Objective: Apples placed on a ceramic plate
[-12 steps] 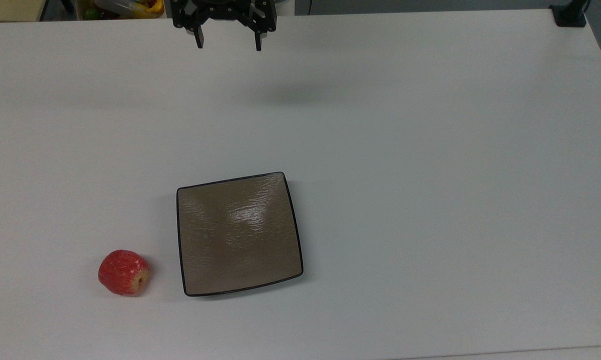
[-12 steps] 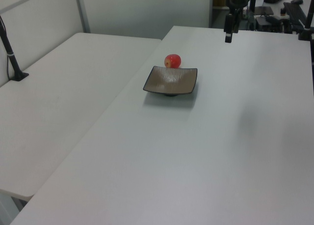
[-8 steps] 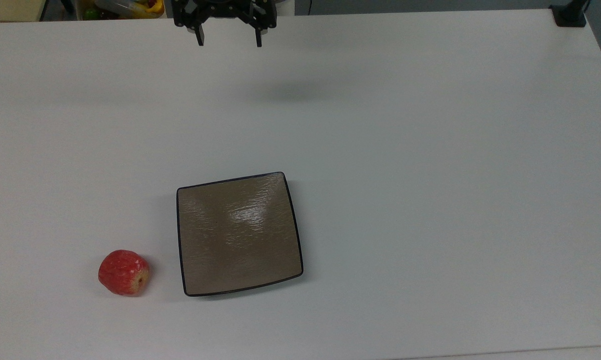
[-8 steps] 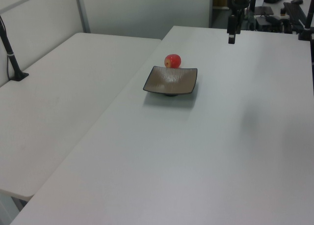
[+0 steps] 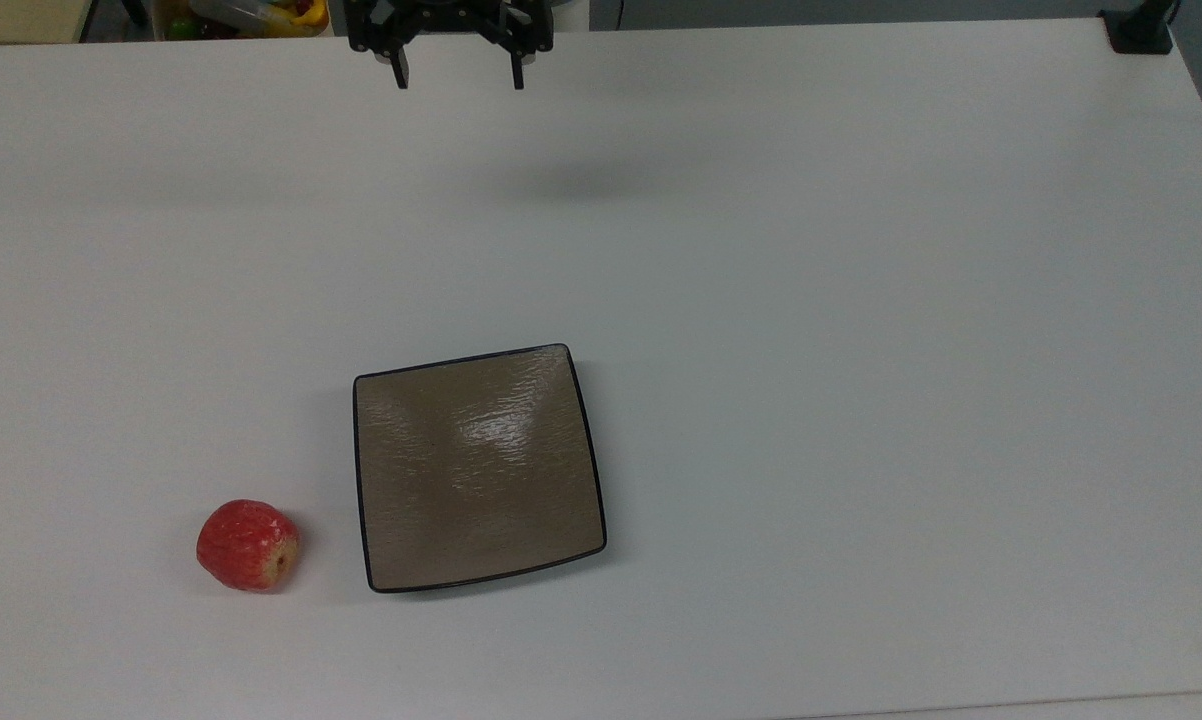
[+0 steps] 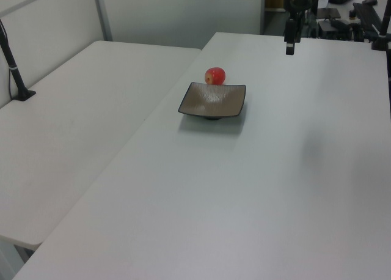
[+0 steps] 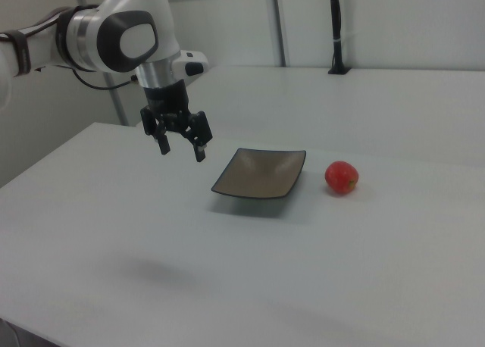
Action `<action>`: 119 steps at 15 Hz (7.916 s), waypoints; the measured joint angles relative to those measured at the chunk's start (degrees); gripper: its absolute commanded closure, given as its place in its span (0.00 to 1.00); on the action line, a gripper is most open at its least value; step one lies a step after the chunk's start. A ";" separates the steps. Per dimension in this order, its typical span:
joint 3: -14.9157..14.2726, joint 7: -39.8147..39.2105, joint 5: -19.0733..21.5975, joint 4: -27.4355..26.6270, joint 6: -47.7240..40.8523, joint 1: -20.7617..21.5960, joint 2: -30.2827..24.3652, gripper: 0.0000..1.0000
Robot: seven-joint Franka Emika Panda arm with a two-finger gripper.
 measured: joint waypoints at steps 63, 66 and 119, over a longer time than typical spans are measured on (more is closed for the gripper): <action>0.57 42.45 2.06 11.03 32.53 -3.76 25.31 0.00; 0.29 44.76 1.92 13.19 36.58 -3.82 28.43 0.00; -2.79 25.55 -9.83 31.03 53.34 -8.04 50.17 0.00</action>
